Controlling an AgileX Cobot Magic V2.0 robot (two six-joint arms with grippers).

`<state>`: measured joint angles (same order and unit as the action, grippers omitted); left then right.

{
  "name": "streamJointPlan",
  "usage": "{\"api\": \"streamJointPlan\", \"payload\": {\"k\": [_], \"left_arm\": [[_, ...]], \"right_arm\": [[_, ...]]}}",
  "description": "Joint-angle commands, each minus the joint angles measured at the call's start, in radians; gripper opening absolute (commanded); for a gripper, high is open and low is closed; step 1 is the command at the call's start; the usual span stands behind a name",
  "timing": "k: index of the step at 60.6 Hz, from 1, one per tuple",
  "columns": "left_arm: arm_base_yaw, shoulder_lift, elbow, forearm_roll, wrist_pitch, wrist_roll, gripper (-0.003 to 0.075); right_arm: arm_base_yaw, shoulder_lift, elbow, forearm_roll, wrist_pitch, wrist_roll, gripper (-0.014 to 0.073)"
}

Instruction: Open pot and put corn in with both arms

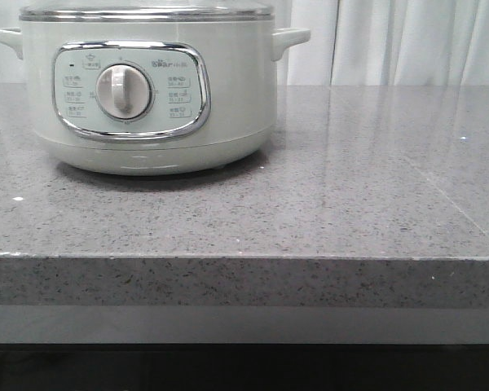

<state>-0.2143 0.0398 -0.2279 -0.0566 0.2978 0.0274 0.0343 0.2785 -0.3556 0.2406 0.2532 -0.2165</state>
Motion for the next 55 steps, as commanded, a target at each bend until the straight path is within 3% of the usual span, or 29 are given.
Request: {"api": "streamJointPlan", "payload": {"k": [1,18,55], "left_arm": [[0.055,0.011,0.031,0.010,-0.089,-0.004,-0.0018],[0.204,-0.064,0.194,0.004,-0.149,-0.004,-0.0018],[0.214,-0.070,0.236,0.002,-0.155,-0.004,-0.0018]], "right_arm": [[0.002,0.007,-0.027,-0.003,-0.083,-0.008,-0.0066],[0.002,0.007,-0.027,-0.003,-0.083,-0.008,-0.0066],[0.002,0.007,-0.027,-0.003,-0.083,-0.008,-0.0066]]}}
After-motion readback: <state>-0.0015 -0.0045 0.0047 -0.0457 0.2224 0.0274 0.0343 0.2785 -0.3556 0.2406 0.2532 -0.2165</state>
